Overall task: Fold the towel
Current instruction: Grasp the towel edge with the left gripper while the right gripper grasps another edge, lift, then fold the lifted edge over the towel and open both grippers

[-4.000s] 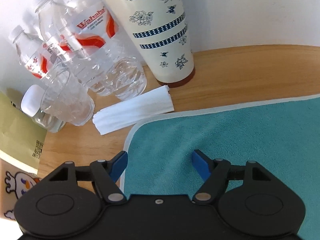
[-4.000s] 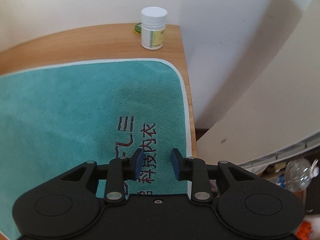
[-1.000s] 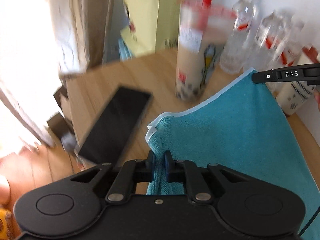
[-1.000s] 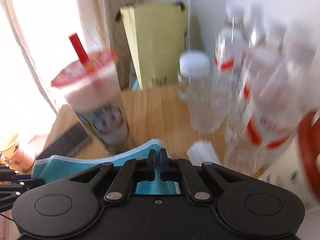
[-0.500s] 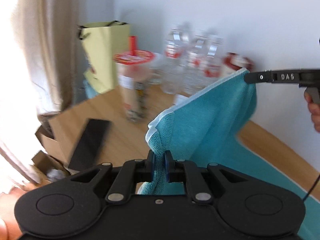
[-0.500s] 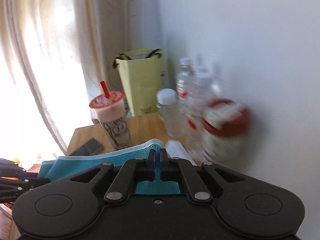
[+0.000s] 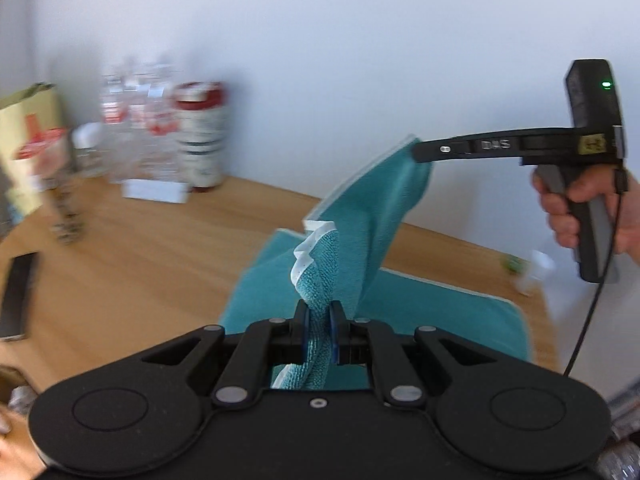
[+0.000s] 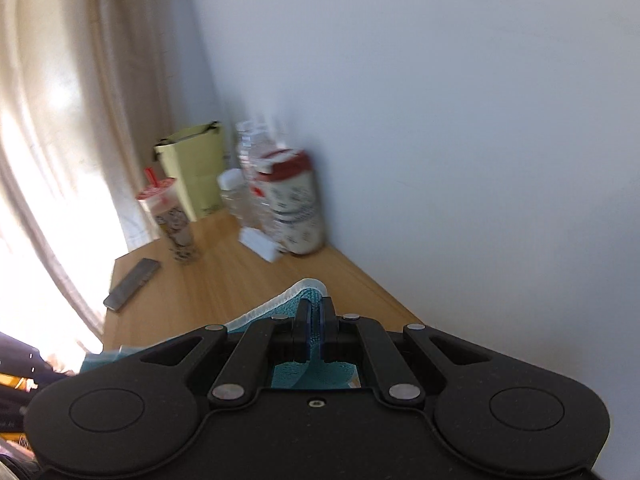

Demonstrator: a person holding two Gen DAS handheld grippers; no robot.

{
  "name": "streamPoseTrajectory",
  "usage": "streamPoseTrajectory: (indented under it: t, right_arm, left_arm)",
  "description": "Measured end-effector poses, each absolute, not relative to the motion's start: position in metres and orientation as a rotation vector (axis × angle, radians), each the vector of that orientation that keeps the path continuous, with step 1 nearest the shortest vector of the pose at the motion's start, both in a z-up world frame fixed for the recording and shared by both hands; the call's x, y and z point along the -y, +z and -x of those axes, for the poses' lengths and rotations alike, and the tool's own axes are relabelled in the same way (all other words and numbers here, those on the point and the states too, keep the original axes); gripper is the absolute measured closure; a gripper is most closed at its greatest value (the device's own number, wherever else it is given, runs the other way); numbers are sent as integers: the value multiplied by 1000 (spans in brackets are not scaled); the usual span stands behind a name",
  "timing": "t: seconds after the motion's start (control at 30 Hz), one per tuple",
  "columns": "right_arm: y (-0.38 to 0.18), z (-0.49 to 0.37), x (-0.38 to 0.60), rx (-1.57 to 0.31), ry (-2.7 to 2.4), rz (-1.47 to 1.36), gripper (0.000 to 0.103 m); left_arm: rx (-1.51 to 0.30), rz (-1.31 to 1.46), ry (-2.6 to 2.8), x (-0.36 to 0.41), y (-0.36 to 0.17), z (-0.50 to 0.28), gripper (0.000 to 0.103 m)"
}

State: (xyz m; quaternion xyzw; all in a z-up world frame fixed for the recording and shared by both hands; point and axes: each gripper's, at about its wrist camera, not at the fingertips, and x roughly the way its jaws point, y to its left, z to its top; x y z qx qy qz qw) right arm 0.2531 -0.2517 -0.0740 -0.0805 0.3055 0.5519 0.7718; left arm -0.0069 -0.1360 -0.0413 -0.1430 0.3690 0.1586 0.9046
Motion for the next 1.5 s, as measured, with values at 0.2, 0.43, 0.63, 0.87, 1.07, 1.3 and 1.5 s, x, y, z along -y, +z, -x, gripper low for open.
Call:
streamPoseTrajectory:
  t: [0.2, 0.43, 0.63, 0.87, 1.07, 1.3, 1.5]
  right_arm:
    - [-86, -256, 318, -692, 1104, 144, 100]
    - [-108, -259, 376, -738, 1001, 119, 100]
    - [-156, -265, 398, -863, 924, 114, 93]
    - [-171, -236, 425, -913, 843, 143, 71]
    - [-147, -189, 456, -909, 726, 70, 58]
    - [-139, -94, 447, -951, 466, -39, 57]
    - [-146, -17, 379, -983, 293, 7, 55]
  left_arm:
    - [-801, 218, 162, 193, -52, -13, 94]
    - [-885, 195, -11, 241, -74, -36, 94]
    - [-1011, 186, -115, 262, -106, -44, 94]
    - [-1071, 222, -69, 236, -116, -45, 48]
    - [-1030, 291, 58, 169, -95, -75, 37]
    - [-1028, 265, 86, 128, -91, -151, 37]
    - [-1035, 104, -98, 138, -105, -214, 37]
